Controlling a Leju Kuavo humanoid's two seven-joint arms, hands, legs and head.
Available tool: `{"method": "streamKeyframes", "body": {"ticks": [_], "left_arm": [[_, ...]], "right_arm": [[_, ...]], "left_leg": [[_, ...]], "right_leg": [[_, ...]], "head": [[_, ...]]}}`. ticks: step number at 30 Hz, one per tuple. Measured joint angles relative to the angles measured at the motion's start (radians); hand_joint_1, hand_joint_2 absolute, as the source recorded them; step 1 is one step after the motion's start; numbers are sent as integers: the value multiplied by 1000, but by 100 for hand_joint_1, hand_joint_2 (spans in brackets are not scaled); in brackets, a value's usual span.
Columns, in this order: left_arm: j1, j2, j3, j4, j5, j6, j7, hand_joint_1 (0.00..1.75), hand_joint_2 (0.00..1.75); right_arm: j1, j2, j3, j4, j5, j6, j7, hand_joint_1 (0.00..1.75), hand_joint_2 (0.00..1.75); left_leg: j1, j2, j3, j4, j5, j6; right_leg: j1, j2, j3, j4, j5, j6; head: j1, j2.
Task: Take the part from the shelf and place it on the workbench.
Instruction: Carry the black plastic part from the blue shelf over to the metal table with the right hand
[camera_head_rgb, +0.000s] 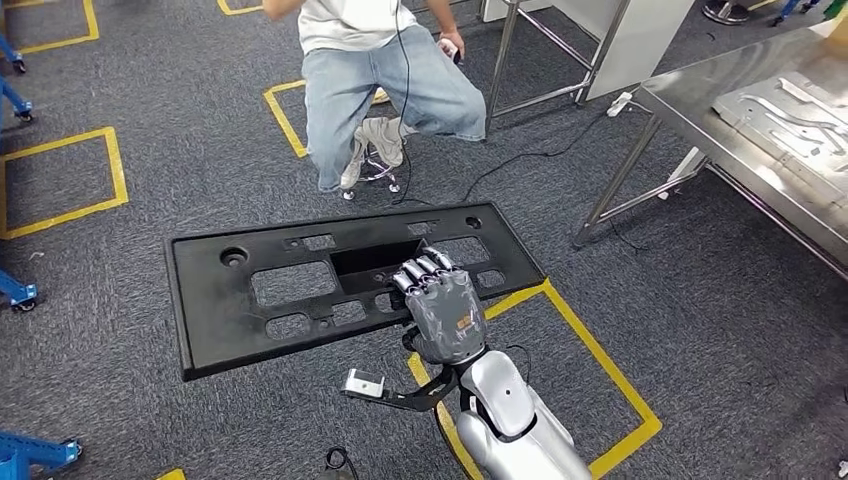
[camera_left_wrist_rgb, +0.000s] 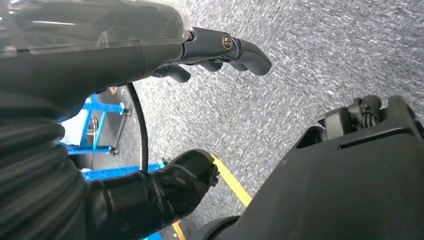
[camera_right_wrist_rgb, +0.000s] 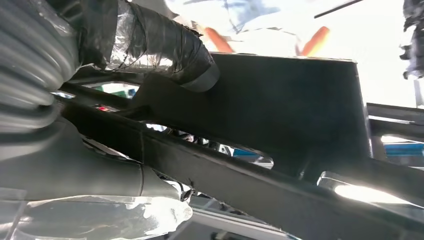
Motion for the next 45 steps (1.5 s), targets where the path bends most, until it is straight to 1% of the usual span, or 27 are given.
{"method": "streamKeyframes", "body": {"ticks": [2,3,5,7,8,10,12,13,14,16,18,20,21,23,25,26,28,30,31,32,34,36,38,40,42,43,45], "left_arm": [[-1,-1,2,0,-1,0,0,0,175],[-2,-2,4,0,-1,0,0,0,175],[-2,-3,8,0,0,0,0,0,175],[-3,-2,11,0,0,0,0,0,175],[-4,-1,12,0,0,1,0,0,175],[-1,2,14,0,0,0,0,0,175],[4,4,15,0,0,0,0,0,175],[6,5,15,0,0,0,0,0,175],[6,5,15,0,0,0,1,0,175],[6,5,15,0,0,0,1,0,175],[6,5,15,0,0,0,1,0,175],[7,3,16,0,0,0,0,0,175],[7,2,16,0,0,0,0,0,175],[5,0,16,0,-2,0,0,0,175],[4,1,17,0,-3,0,0,0,175],[5,1,18,0,-3,0,0,0,175],[6,1,21,0,-4,0,0,0,175],[6,1,24,0,-4,0,0,0,175],[5,0,26,0,-3,1,1,0,175],[5,0,29,0,-2,3,1,0,175],[4,0,35,0,1,4,2,0,175],[4,-1,39,0,2,5,2,0,175],[1,-1,42,0,2,6,2,0,175],[2,1,46,0,4,7,2,0,175],[5,3,52,0,4,7,2,0,175],[8,4,55,0,3,6,2,0,175],[11,4,58,0,2,6,2,0,175]], "right_arm": [[-4,1,1,0,-2,3,0,175,175],[-7,2,3,-1,-3,4,0,175,175],[-9,3,6,-1,-6,6,0,175,175],[-10,3,8,-2,-8,7,0,175,175],[-12,3,11,-2,-9,7,0,175,175],[-14,4,16,-2,-9,8,0,175,175],[-11,5,21,-1,-9,8,0,175,175],[-10,5,22,-1,-9,8,0,175,175],[-10,5,22,0,-9,8,0,175,175],[-10,5,23,0,-9,8,0,175,175],[-11,6,23,0,-10,8,0,175,175],[-10,6,23,0,-10,8,1,175,175],[-10,6,23,0,-10,8,1,175,175],[-13,6,24,0,-10,8,1,175,175],[-14,6,24,0,-12,8,1,175,175],[-14,5,24,0,-13,8,1,175,175],[-12,4,24,0,-15,8,1,175,175],[-11,4,24,0,-16,8,1,175,175],[-12,4,25,0,-16,8,1,175,175],[-13,4,25,0,-17,8,1,175,175],[-14,4,25,0,-17,8,1,175,175],[-14,4,25,-1,-17,8,1,175,175],[-13,4,26,-2,-18,8,1,175,175],[-15,5,28,-3,-19,8,1,175,175],[-13,6,30,-2,-20,9,1,175,175],[-12,6,31,-2,-21,9,1,175,175],[-10,6,32,-1,-22,9,1,175,175]], "left_leg": [[-4,14,4,-3,-2,-4],[-3,22,5,-5,-2,-7],[-3,37,11,-14,-1,-18],[-3,23,14,-6,-12,-29],[-3,4,3,22,-31,-33],[-2,-34,-51,136,-91,-39],[-1,-43,-101,233,-120,-45],[0,-44,-104,233,-106,-47],[1,-47,-86,192,-74,-49],[7,-77,-28,68,-18,-51],[10,-105,0,8,-6,-43],[8,-99,0,7,-7,-28],[8,-91,1,5,-5,-22],[11,-72,6,-2,-2,-10],[10,-52,8,-3,-5,-4],[9,-42,9,-3,-6,-2],[8,-22,11,-3,-11,-2],[8,-4,18,-3,-17,-4],[7,4,22,-5,-20,-6],[5,11,26,-6,-23,-9],[2,27,32,-12,-26,-18],[-1,47,42,-19,-32,-29],[0,28,44,3,-53,-38],[2,-19,-1,102,-101,-43],[2,-41,-71,221,-137,-46],[3,-44,-92,244,-131,-48],[5,-49,-80,180,-64,-50]], "right_leg": [[15,-35,56,-111,34,-21],[21,-44,64,-132,35,-29],[24,-30,67,-145,40,-39],[16,-11,80,-169,53,-44],[11,-2,87,-179,59,-46],[7,16,90,-184,62,-50],[6,39,87,-178,60,-51],[6,51,85,-174,58,-49],[4,64,83,-167,56,-46],[1,86,75,-147,45,-35],[1,103,62,-129,38,-24],[0,116,53,-125,39,-14],[0,110,52,-124,39,-9],[1,74,33,-85,17,1],[-2,32,-21,19,-33,11],[-5,25,-53,79,-55,15],[-9,19,-85,127,-53,16],[-7,8,-42,36,11,8],[-1,-14,-7,-30,37,1],[8,-36,22,-88,55,-8],[22,-61,43,-134,56,-19],[20,-40,48,-146,58,-27],[11,-18,65,-165,63,-36],[7,3,77,-174,65,-44],[7,27,79,-172,63,-48],[7,41,79,-170,61,-49],[5,67,79,-159,54,-44]], "head": [[0,0],[0,0],[1,0],[1,0],[0,0],[-1,0],[-1,0],[-1,0],[-2,0],[-1,0],[-1,0],[-1,0],[-1,0],[4,0],[10,0],[9,0],[10,0],[10,0],[10,0],[10,0],[10,0],[9,0],[7,0],[5,0],[5,0],[5,0],[5,0]]}}
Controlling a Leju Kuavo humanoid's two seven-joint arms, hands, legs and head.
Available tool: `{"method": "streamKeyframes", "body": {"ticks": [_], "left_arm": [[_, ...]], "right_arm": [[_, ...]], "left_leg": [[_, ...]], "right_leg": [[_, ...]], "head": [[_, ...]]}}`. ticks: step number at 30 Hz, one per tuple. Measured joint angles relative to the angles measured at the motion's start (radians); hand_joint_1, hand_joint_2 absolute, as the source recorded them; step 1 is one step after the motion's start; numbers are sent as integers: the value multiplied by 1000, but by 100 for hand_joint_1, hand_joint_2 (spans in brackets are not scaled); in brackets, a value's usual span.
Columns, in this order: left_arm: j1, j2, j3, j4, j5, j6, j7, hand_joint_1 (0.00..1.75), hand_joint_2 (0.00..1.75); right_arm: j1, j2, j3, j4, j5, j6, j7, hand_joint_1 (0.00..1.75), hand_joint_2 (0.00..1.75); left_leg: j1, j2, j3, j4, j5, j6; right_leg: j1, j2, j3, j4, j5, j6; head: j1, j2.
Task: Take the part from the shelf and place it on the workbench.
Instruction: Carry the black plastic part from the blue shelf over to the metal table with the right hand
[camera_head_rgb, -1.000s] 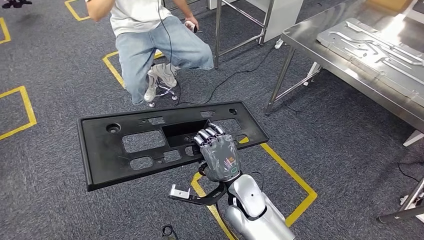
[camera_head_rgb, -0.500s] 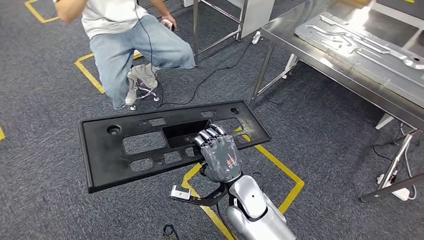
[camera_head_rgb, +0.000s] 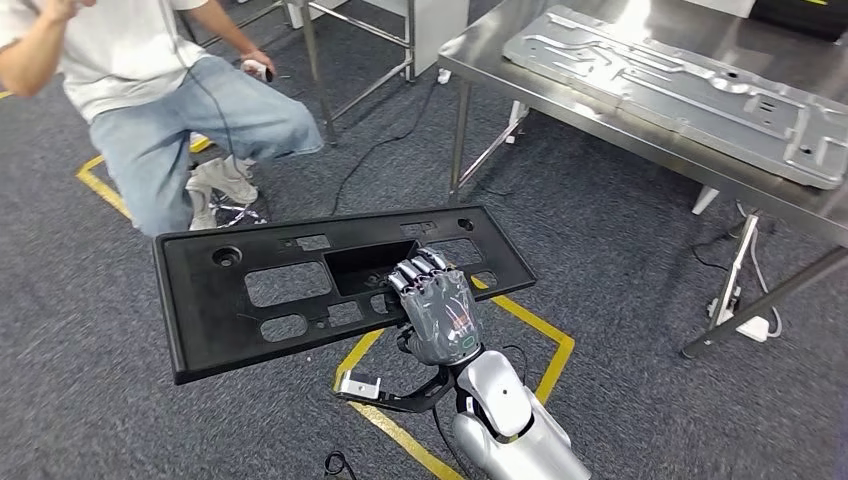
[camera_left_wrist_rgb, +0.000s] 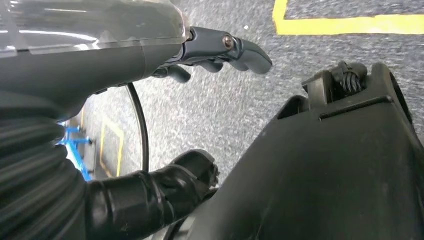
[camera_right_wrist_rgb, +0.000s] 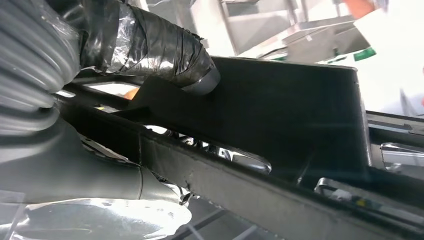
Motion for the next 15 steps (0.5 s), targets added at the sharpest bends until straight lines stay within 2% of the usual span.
{"method": "streamKeyframes", "body": {"ticks": [2,3,4,5,6,8,10,12,13,14,15], "left_arm": [[-1,0,1,0,-1,0,0,0,175],[-1,0,2,0,-1,0,0,0,175],[-1,-1,2,0,-2,-1,0,0,175],[0,-1,2,0,-2,-1,0,0,175],[-1,-2,3,0,-2,-1,0,0,175],[-3,-4,3,0,-3,0,-1,0,175],[-4,-5,5,0,-4,2,-1,0,175],[-2,-4,7,0,-5,2,-2,0,175],[-1,-4,7,0,-5,2,-2,0,175],[0,-4,8,0,-5,2,-2,0,175],[-1,-4,8,0,-6,2,-2,0,175]], "right_arm": [[-1,0,0,0,-2,0,0,175,175],[-2,0,0,0,-2,0,0,175,175],[-2,0,1,0,-3,0,0,175,175],[-2,1,1,0,-4,0,0,175,175],[-2,1,2,0,-5,0,0,175,175],[-1,0,3,-1,-8,0,0,175,175],[-2,0,4,-1,-12,0,-1,175,175],[-1,-1,4,-1,-16,0,-2,175,175],[0,-1,5,-1,-18,0,-2,175,175],[1,-2,5,0,-20,0,-2,175,175],[1,-3,5,0,-21,0,-3,175,175]], "left_leg": [[5,-33,47,-119,58,2],[6,-50,62,-155,69,5],[6,-62,67,-169,67,9],[4,-65,68,-171,66,14],[4,-57,68,-171,67,20],[6,-39,73,-179,70,34],[8,-19,78,-184,70,43],[7,3,79,-184,67,47],[7,14,80,-184,65,47],[7,24,81,-184,63,46],[7,34,84,-184,61,45]], "right_leg": [[-2,22,-6,21,-13,10],[-2,30,-11,30,-17,16],[-3,37,-18,36,-20,23],[-4,45,-23,39,-19,29],[-7,49,-25,38,-19,34],[-6,21,-34,58,-31,44],[-7,-26,-77,145,-76,55],[-14,-44,-143,266,-124,63],[-16,-47,-163,298,-128,66],[-18,-49,-163,294,-113,66],[-18,-53,-142,250,-82,65]], "head": [[0,0],[1,0],[1,0],[1,0],[1,0],[2,0],[6,0],[7,0],[7,0],[7,0],[7,0]]}}
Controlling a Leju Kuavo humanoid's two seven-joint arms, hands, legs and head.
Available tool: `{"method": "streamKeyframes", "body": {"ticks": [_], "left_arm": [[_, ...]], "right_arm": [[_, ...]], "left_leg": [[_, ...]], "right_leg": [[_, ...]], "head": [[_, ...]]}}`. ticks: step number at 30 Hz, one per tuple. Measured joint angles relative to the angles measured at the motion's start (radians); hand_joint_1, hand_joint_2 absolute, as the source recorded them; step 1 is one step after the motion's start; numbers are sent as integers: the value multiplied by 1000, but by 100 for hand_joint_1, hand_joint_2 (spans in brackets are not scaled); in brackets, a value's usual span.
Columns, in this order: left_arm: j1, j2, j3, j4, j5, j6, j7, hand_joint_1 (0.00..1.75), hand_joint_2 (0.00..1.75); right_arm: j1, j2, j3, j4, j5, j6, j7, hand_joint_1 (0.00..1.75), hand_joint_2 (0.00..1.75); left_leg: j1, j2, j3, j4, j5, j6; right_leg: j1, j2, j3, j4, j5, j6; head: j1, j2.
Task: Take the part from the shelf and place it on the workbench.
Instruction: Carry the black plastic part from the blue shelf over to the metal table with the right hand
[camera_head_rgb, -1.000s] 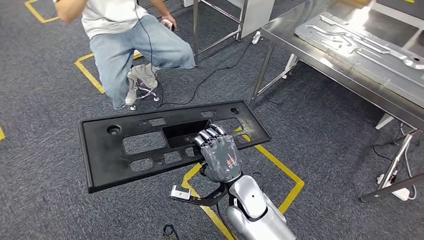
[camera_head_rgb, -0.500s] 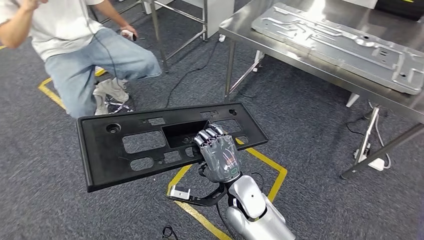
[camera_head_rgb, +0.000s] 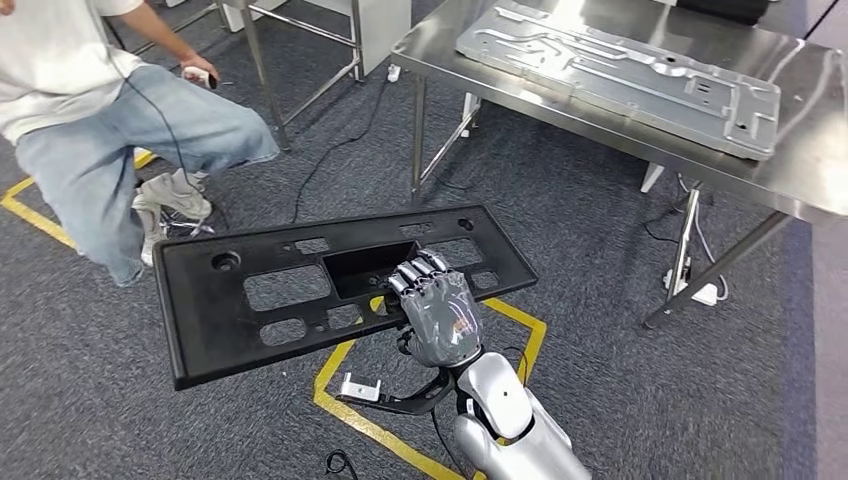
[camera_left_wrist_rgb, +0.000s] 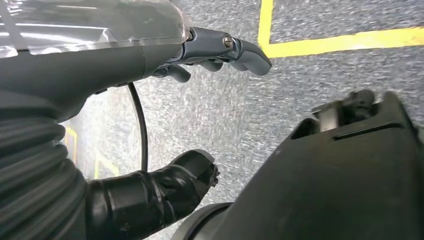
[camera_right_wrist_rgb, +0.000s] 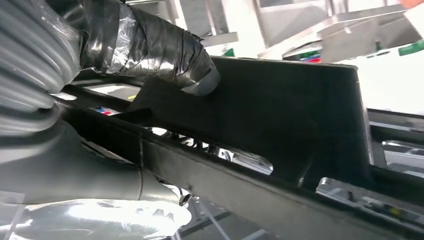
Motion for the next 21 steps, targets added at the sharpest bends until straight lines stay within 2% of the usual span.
{"method": "streamKeyframes", "body": {"ticks": [1,3,4,5,7,8,9,11,12,13,14,15,16,18,20,21], "left_arm": [[-1,0,0,0,0,0,0,0,175],[-2,-1,1,0,-2,0,-1,0,175],[-3,-1,1,0,-2,0,-1,0,175],[-4,-1,2,0,-1,1,-1,0,175],[-5,-2,6,0,1,3,-1,0,175],[-7,-2,8,0,1,5,-1,0,175],[-8,-2,11,0,1,6,-1,0,175],[-8,-1,15,0,1,8,-1,0,175],[-5,0,16,0,1,8,-1,0,175],[-2,1,17,0,1,7,-1,0,175],[0,1,17,0,0,7,-1,0,175],[1,2,18,0,0,7,-1,0,175],[1,2,18,0,-1,7,-1,0,175],[0,2,18,1,-4,7,-1,0,175],[0,2,18,1,-6,6,-1,0,175],[0,2,18,1,-6,5,-1,0,175]], "right_arm": [[0,0,0,0,-1,0,-1,175,175],[-2,-1,0,-1,-2,0,-3,175,175],[-3,-1,1,-1,-3,0,-5,175,175],[-4,-1,1,-1,-5,0,-7,175,175],[-3,-1,1,-1,-6,0,-9,175,175],[-2,-1,1,-1,-7,0,-9,175,175],[-3,-1,1,-1,-7,1,-10,175,175],[-3,0,1,-1,-7,1,-10,175,175],[-2,0,1,0,-7,1,-10,175,175],[-1,0,2,1,-7,2,-10,175,175],[0,0,2,1,-7,2,-10,175,175],[1,0,2,2,-7,2,-10,175,175],[1,0,2,2,-8,2,-11,175,175],[0,0,2,2,-9,2,-12,175,175],[0,0,2,2,-11,3,-13,175,175],[0,0,2,2,-11,3,-13,175,175]], "left_leg": [[0,9,4,0,-3,-2],[-4,23,10,-1,-9,-10],[-6,30,13,-2,-11,-16],[-7,37,15,-5,-13,-22],[-7,47,25,-10,-18,-34],[-6,38,25,0,-29,-38],[-5,22,16,28,-47,-41],[-5,-15,-39,143,-105,-41],[-5,-24,-73,205,-126,-41],[-5,-28,-99,246,-133,-41],[-5,-30,-107,250,-119,-41],[-5,-32,-97,215,-87,-40],[-5,-40,-73,151,-46,-37],[-4,-70,-26,41,0,-31],[-8,-85,-11,11,0,-25],[-9,-80,-9,7,3,-21]], "right_leg": [[1,-11,36,-70,37,-4],[12,-40,96,-189,78,-14],[18,-48,109,-216,81,-20],[23,-47,110,-222,77,-24],[20,-27,116,-232,80,-36],[17,-19,123,-239,82,-42],[14,-11,130,-246,84,-49],[13,5,136,-249,83,-60],[16,14,136,-247,82,-64],[17,25,136,-245,79,-66],[19,37,136,-242,77,-66],[19,50,137,-238,74,-65],[19,62,138,-232,70,-63],[19,82,133,-220,63,-55],[15,96,126,-216,61,-43],[13,102,125,-218,62,-37]], "head": [[0,0],[0,0],[0,0],[-1,0],[-1,0],[-2,0],[-3,0],[-4,0],[-5,0],[-5,0],[-5,0],[-5,0],[-5,0],[-5,0],[-5,0],[-5,0]]}}
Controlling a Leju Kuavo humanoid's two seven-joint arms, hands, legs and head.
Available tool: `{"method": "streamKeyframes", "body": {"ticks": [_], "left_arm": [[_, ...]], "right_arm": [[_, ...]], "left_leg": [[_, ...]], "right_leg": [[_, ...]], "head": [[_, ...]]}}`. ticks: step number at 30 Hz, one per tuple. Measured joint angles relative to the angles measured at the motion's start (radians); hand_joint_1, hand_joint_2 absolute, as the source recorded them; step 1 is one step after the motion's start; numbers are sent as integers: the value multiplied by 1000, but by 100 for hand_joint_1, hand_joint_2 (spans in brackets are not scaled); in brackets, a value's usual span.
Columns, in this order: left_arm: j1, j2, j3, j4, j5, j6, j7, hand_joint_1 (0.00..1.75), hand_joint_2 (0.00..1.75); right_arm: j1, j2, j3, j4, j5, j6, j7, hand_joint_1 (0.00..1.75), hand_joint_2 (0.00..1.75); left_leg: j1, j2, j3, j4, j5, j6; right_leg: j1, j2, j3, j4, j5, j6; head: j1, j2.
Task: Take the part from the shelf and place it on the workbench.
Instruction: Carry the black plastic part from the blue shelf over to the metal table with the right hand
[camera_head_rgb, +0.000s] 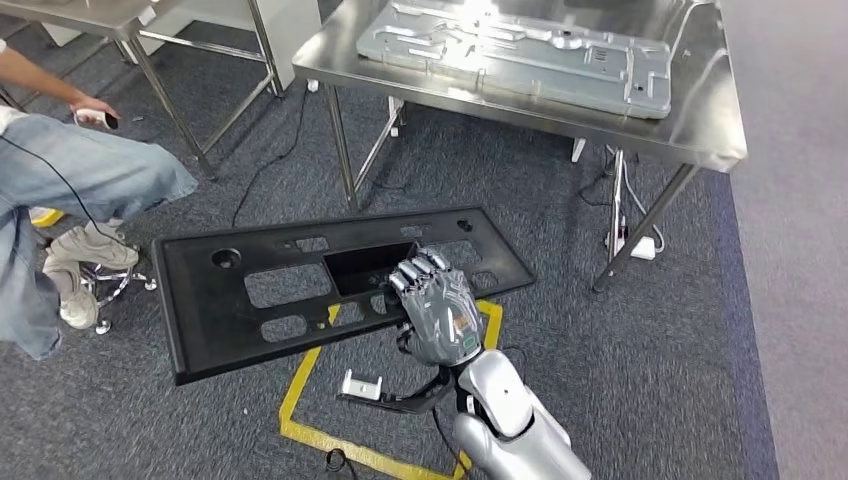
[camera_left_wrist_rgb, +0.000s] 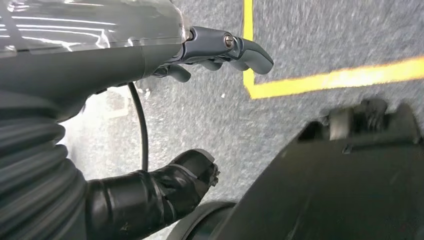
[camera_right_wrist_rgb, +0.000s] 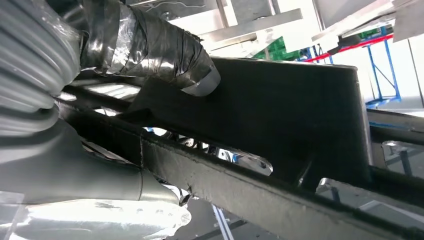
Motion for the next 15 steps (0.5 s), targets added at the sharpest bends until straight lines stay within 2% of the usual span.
{"method": "streamKeyframes", "body": {"ticks": [1,3,5,6,7,8,9,11,12,13,14,15], "left_arm": [[-1,-1,0,0,0,0,0,0,175],[-3,-4,0,0,0,0,-1,0,175],[-4,-5,0,0,0,0,-2,0,175],[-4,-5,0,0,0,0,-2,0,175],[-3,-5,0,0,0,0,-2,0,175],[-2,-5,0,0,0,0,-1,0,175],[-2,-5,0,0,0,0,-1,0,175],[-3,-5,0,0,0,0,-1,0,175],[-4,-5,0,0,0,0,-1,0,175],[-4,-5,0,0,0,0,-1,0,175],[-5,-5,0,0,0,0,-1,0,175],[-6,-6,0,0,0,0,-1,0,175]], "right_arm": [[1,0,0,0,0,0,0,175,175],[0,0,0,0,-2,0,-1,175,175],[-2,-1,0,0,-3,0,-1,175,175],[-1,-1,0,0,-4,0,-1,175,175],[-1,-2,0,0,-4,0,-1,175,175],[0,-3,0,0,-5,0,-1,175,175],[1,-3,0,0,-5,0,-1,175,175],[0,-4,1,0,-6,0,-1,175,175],[0,-3,1,0,-6,0,-1,175,175],[-1,-3,1,0,-6,0,-1,175,175],[-2,-3,1,0,-6,0,-1,175,175],[-2,-3,1,0,-6,0,-1,175,175]], "left_leg": [[1,7,3,-5,3,5],[6,24,14,-19,7,17],[7,43,21,-26,7,24],[6,53,21,-26,5,25],[6,63,22,-26,3,25],[6,73,24,-26,0,25],[7,83,27,-26,-2,23],[7,101,37,-26,-10,17],[5,108,42,-26,-14,12],[3,114,46,-27,-18,6],[1,121,49,-29,-21,0],[0,129,52,-31,-23,-6]], "right_leg": [[-1,-1,0,-2,0,6],[3,-35,-14,29,-19,17],[2,-80,-68,134,-68,28],[-2,-90,-106,200,-92,33],[-6,-94,-136,247,-102,36],[-10,-97,-148,261,-93,38],[-12,-101,-140,235,-67,40],[-11,-127,-73,97,3,36],[-6,-143,-41,36,25,31],[-1,-153,-20,-2,34,25],[4,-156,-14,-16,31,19],[8,-147,-14,-17,31,13]], "head": [[0,0],[4,0],[8,0],[8,0],[8,0],[8,0],[8,0],[8,0],[8,0],[8,0],[8,0],[7,0]]}}
